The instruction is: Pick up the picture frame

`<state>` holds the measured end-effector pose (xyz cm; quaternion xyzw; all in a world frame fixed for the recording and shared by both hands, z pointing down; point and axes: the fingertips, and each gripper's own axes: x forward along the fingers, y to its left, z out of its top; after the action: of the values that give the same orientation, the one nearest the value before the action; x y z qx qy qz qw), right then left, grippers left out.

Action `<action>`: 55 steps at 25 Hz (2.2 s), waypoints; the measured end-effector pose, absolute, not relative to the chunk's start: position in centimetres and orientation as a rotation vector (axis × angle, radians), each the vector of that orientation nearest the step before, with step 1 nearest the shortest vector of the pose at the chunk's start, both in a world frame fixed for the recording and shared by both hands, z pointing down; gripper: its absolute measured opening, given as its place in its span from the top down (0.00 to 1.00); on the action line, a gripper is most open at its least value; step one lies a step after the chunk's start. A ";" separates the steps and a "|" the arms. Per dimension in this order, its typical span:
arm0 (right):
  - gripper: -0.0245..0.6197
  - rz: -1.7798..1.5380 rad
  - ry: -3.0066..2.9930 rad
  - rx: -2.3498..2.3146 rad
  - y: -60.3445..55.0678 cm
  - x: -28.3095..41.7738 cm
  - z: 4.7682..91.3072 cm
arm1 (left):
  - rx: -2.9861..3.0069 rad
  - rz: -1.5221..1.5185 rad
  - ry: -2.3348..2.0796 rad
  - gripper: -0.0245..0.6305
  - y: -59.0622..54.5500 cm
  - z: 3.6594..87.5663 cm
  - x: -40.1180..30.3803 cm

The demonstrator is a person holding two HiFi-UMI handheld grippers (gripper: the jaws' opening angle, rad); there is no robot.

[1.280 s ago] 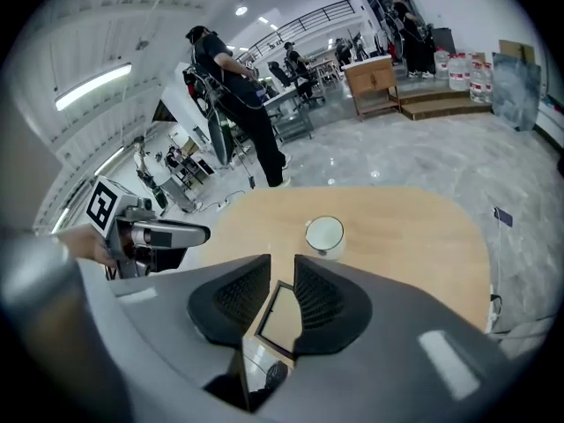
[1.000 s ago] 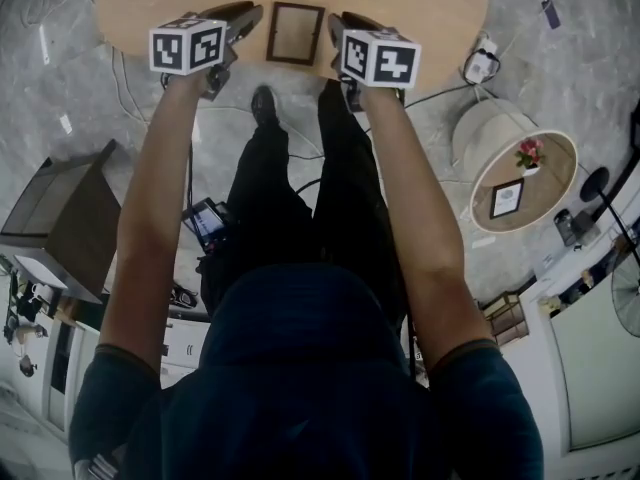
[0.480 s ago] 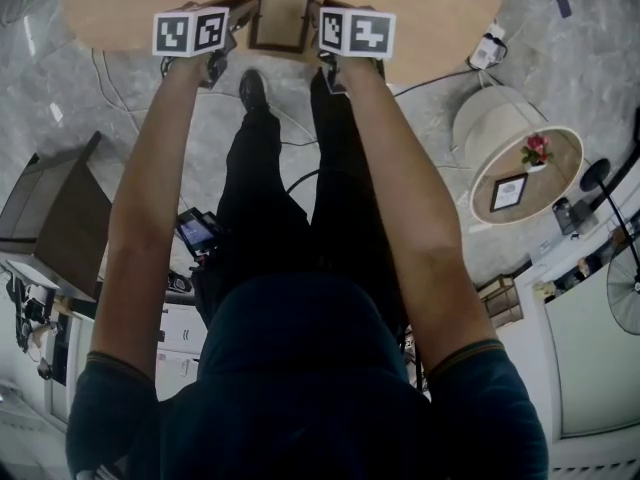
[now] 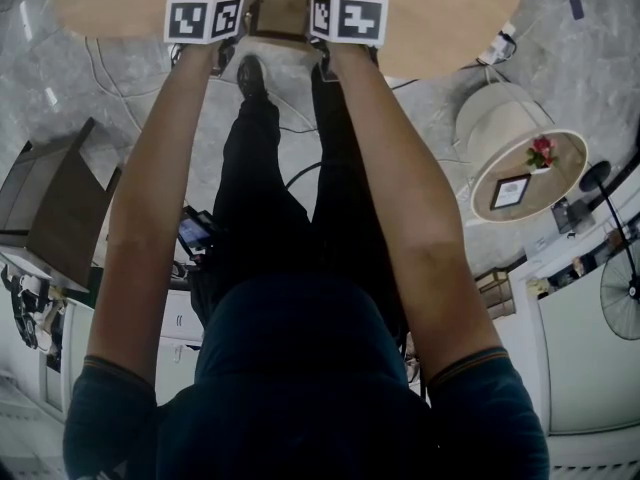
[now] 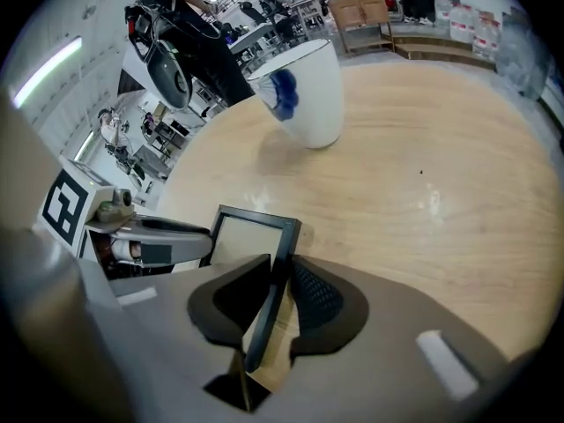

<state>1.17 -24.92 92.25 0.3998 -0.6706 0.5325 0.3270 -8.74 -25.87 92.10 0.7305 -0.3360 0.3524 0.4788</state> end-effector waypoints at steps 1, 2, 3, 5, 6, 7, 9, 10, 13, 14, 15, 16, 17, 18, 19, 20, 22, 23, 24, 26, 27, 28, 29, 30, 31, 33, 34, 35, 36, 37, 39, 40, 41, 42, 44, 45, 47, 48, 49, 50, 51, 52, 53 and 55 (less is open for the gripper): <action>0.86 1.403 -1.750 1.054 -25.0 1.3 92.3 | 1.782 0.858 -0.818 0.82 -25.8 92.1 -8.6; 0.85 1.418 -1.738 1.063 -25.0 1.4 92.3 | 1.778 0.857 -0.813 0.87 -25.8 92.1 -8.3; 0.85 1.434 -1.727 1.074 -25.1 1.6 92.4 | 1.772 0.857 -0.810 0.88 -25.7 92.2 -8.2; 0.86 1.445 -1.716 1.090 -25.2 1.7 92.5 | 1.766 0.859 -0.808 0.88 -25.6 92.3 -8.2; 0.86 1.442 -1.716 1.095 -25.2 1.7 92.5 | 1.764 0.857 -0.807 0.88 -25.5 92.3 -8.2; 0.86 1.439 -1.717 1.100 -25.2 1.7 92.4 | 1.764 0.854 -0.807 0.88 -25.4 92.2 -8.2; 0.86 1.437 -1.722 1.108 -25.3 1.8 92.1 | 1.769 0.852 -0.807 0.88 -25.5 91.8 -8.1; 0.86 1.438 -1.724 1.112 -25.4 1.9 91.9 | 1.774 0.852 -0.807 0.88 -25.7 91.6 -8.1; 0.86 1.444 -1.730 1.125 -25.7 2.1 91.0 | 1.793 0.857 -0.804 0.88 -26.2 90.5 -7.8; 0.86 1.442 -1.735 1.131 -25.8 2.2 90.6 | 1.799 0.858 -0.804 0.88 -26.3 90.1 -7.8; 0.86 1.438 -1.741 1.138 -26.0 2.2 90.0 | 1.806 0.857 -0.805 0.88 -26.5 89.6 -7.8; 0.86 1.433 -1.750 1.146 -26.2 2.2 89.4 | 1.813 0.854 -0.807 0.88 -26.7 89.0 -7.7; 0.86 1.428 -1.759 1.153 -26.5 2.2 88.8 | 1.822 0.850 -0.810 0.88 -27.0 88.4 -7.7; 0.86 1.423 -1.769 1.160 -26.8 2.3 88.1 | 1.832 0.845 -0.814 0.88 -27.3 87.7 -7.7; 0.86 1.419 -1.778 1.167 -27.0 2.3 87.4 | 1.842 0.840 -0.819 0.88 -27.5 86.9 -7.6; 0.86 1.414 -1.788 1.175 -27.3 2.3 86.6 | 1.853 0.835 -0.823 0.88 -27.8 86.1 -7.6; 0.86 1.400 -1.811 1.192 -27.8 2.4 85.0 | 1.877 0.829 -0.830 0.88 -28.4 84.4 -7.6; 0.86 1.393 -1.823 1.200 -28.1 2.4 84.2 | 1.888 0.826 -0.832 0.88 -28.7 83.7 -7.5; 0.86 1.386 -1.834 1.208 -28.5 2.5 83.4 | 1.900 0.822 -0.835 0.88 -29.1 82.9 -7.4; 0.86 1.371 -1.854 1.223 -29.1 2.6 81.6 | 1.920 0.813 -0.842 0.88 -29.8 81.3 -7.4; 0.86 1.363 -1.864 1.231 -29.4 2.5 80.7 | 1.931 0.807 -0.848 0.88 -30.0 80.3 -7.4; 0.86 1.354 -1.874 1.238 -29.6 2.5 79.6 | 1.942 0.799 -0.854 0.88 -30.3 79.3 -7.5; 0.86 1.345 -1.885 1.246 -29.9 2.4 78.5 | 1.954 0.792 -0.859 0.88 -30.5 78.1 -7.6; 0.86 1.335 -1.897 1.255 -30.1 2.3 77.4 | 1.967 0.783 -0.865 0.88 -30.7 77.0 -7.7; 0.86 1.324 -1.909 1.264 -30.3 2.2 76.2 | 1.981 0.774 -0.871 0.88 -31.0 75.8 -7.8; 0.86 1.301 -1.937 1.285 -30.8 2.1 73.7 | 2.010 0.751 -0.883 0.88 -31.6 73.4 -7.9; 0.86 1.288 -1.951 1.295 -31.1 2.1 72.4 | 2.025 0.737 -0.889 0.88 -31.9 72.2 -7.9; 0.86 1.274 -1.966 1.307 -31.4 2.2 71.2 | 2.040 0.724 -0.895 0.88 -32.2 70.9 -7.9; 0.86 1.258 -1.981 1.320 -31.7 2.3 69.9 | 2.057 0.711 -0.901 0.88 -32.5 69.7 -7.8; 0.86 1.241 -1.998 1.333 -31.9 2.4 68.6 | 2.076 0.699 -0.907 0.88 -32.8 68.4 -7.8; 0.86 1.204 -2.033 1.360 -32.3 2.5 65.8 | 2.118 0.674 -0.922 0.88 -33.1 65.7 -7.7; 0.86 1.185 -2.053 1.373 -32.4 2.5 64.3 | 2.140 0.661 -0.930 0.88 -33.2 64.2 -7.7; 0.86 1.165 -2.073 1.385 -32.5 2.4 62.8 | 2.164 0.648 -0.939 0.88 -33.3 62.6 -7.8; 0.86 1.144 -2.095 1.397 -32.6 2.1 61.1 | 2.188 0.633 -0.948 0.88 -33.4 61.0 -8.1; 0.86 1.097 -2.145 1.419 -33.0 1.5 57.8 | 2.234 0.598 -0.971 0.88 -33.9 57.7 -8.8; 0.86 1.070 -2.173 1.428 -33.2 1.1 56.0 | 2.257 0.578 -0.983 0.88 -34.0 56.0 -9.1; 0.86 1.013 -2.233 1.442 -33.4 0.8 52.5 | 2.298 0.536 -1.007 0.88 -34.2 52.8 -9.4; 0.86 0.982 -2.266 1.448 -33.4 0.8 50.8 | 2.319 0.512 -1.019 0.88 -34.2 51.2 -9.5; 0.86 0.950 -2.298 1.454 -33.3 0.8 49.0 | 2.341 0.485 -1.031 0.88 -34.2 49.5 -9.5; 0.86 0.915 -2.331 1.459 -33.3 0.8 47.3 | 2.365 0.457 -1.044 0.88 -34.1 47.8 -9.5; 0.86 0.878 -2.362 1.466 -33.1 0.7 45.4 | 2.390 0.427 -1.057 0.88 -33.9 46.1 -9.6; 0.86 0.842 -2.392 1.471 -33.0 0.5 43.7 | 2.417 0.398 -1.069 0.88 -33.8 44.3 -9.7; 0.86 0.809 -2.421 1.476 -32.8 0.4 41.9 | 2.444 0.368 -1.080 0.88 -33.7 42.6 -9.8; 0.86 0.739 -2.475 1.486 -32.5 0.3 38.4 | 2.501 0.310 -1.097 0.88 -33.5 39.0 -10.0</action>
<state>0.27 -32.53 38.45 0.4970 -0.8278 0.2472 0.0806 -9.98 -33.48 39.01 0.8924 -0.3913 0.1106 0.1954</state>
